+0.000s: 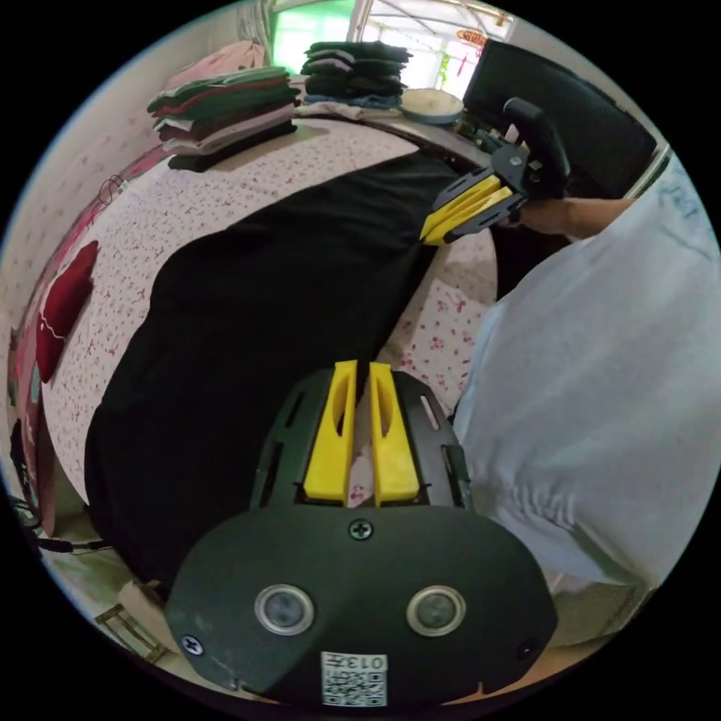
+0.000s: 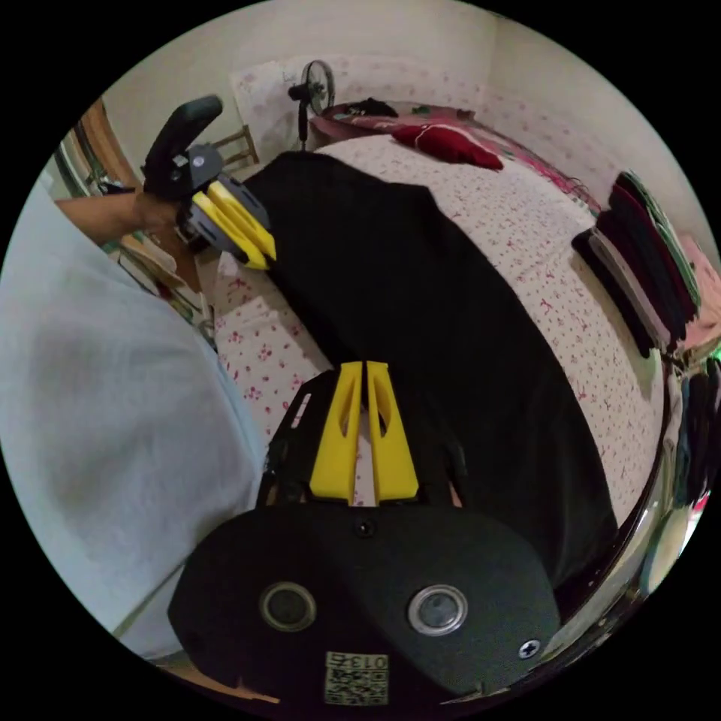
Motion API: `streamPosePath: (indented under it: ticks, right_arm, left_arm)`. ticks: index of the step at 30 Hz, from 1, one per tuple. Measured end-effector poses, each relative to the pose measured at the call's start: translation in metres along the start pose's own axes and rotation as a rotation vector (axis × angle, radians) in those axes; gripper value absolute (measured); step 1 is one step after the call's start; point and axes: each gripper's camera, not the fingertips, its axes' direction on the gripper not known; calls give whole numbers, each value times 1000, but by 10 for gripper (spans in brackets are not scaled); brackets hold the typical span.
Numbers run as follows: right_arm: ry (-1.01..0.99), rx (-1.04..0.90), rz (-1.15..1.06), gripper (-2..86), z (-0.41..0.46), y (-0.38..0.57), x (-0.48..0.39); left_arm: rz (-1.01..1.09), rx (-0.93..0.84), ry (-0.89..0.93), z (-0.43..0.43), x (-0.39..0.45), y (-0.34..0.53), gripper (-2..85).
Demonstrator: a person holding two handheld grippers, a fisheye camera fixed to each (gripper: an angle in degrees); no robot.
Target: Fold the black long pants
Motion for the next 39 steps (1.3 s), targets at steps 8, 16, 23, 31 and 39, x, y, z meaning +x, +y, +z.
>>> streamPosePath:
  ticks: [8, 16, 23, 31, 39]
  right_arm:
    - [194, -1, 235, 20, -15, 35, 130]
    - [81, -167, 57, 55, 10, 32, 206]
    - [36, -240, -8, 13, 15, 45, 217]
    - [68, -124, -15, 6, -22, 80, 202]
    - [116, -242, 70, 9, 16, 75, 225]
  left_arm:
    - [-63, 23, -179, 12, -59, -94, 52]
    - [141, -194, -245, 65, -95, -205, 85]
    - [247, -305, -234, 95, -88, -233, 12]
    - [280, -168, -300, 68, -59, -224, 4]
    - [185, -292, -287, 110, -96, -254, 20]
